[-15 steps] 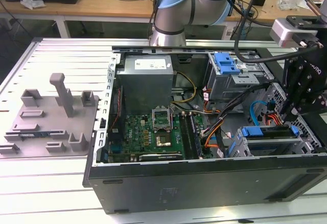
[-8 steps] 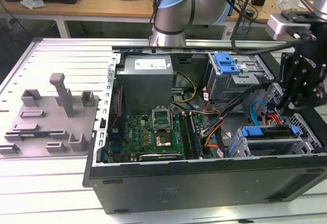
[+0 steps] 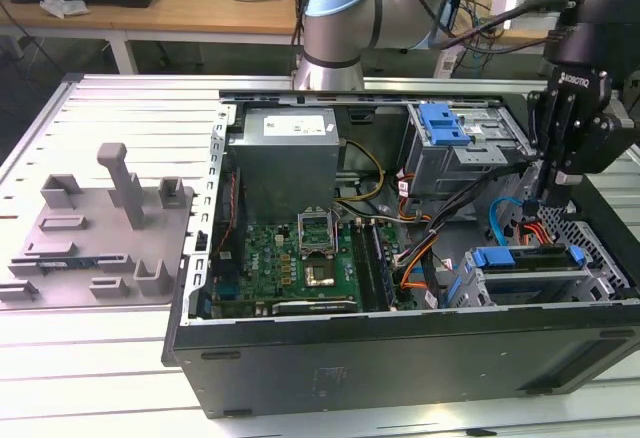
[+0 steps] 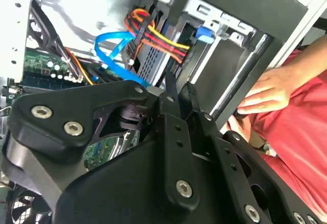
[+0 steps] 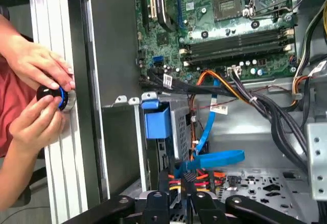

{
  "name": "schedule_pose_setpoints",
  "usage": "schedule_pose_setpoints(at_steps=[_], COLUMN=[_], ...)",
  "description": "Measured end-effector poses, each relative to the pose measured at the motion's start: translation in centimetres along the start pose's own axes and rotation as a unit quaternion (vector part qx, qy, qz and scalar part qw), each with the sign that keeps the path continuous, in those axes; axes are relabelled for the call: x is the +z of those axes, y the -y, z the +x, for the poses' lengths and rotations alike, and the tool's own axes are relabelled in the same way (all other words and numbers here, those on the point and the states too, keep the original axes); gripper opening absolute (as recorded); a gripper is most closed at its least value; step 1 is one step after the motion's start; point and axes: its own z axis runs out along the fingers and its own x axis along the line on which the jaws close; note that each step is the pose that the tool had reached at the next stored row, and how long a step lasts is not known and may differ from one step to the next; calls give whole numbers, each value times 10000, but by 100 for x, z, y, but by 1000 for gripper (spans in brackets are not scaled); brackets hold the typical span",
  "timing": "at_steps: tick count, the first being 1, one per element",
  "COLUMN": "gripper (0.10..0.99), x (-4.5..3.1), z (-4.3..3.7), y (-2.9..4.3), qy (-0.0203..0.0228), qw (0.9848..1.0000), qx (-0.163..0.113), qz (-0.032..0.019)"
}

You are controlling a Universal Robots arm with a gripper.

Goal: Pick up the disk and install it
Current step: 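Insert the second disk wire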

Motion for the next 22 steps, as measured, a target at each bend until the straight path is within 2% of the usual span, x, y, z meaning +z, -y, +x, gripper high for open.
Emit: schedule_pose_setpoints(at_steps=[1,2,4,7,9,14,18,22], gripper=[239,239,239,239,239,239,239,239], x=[-1,-1,14,29,30,34,40,47], z=[-1,-1,-11,-18,-19,-26,-28,-35], y=[-32,-33,4,4,3,1,0,0], qy=[0,-1,-6,-11,-15,-18,-27,-27], qw=[10000,10000,10000,9999,9998,9998,9996,9997], qx=[1,2,15,70,84,107,69,-145], qz=[1,0,-67,-116,-171,-194,-278,-208])
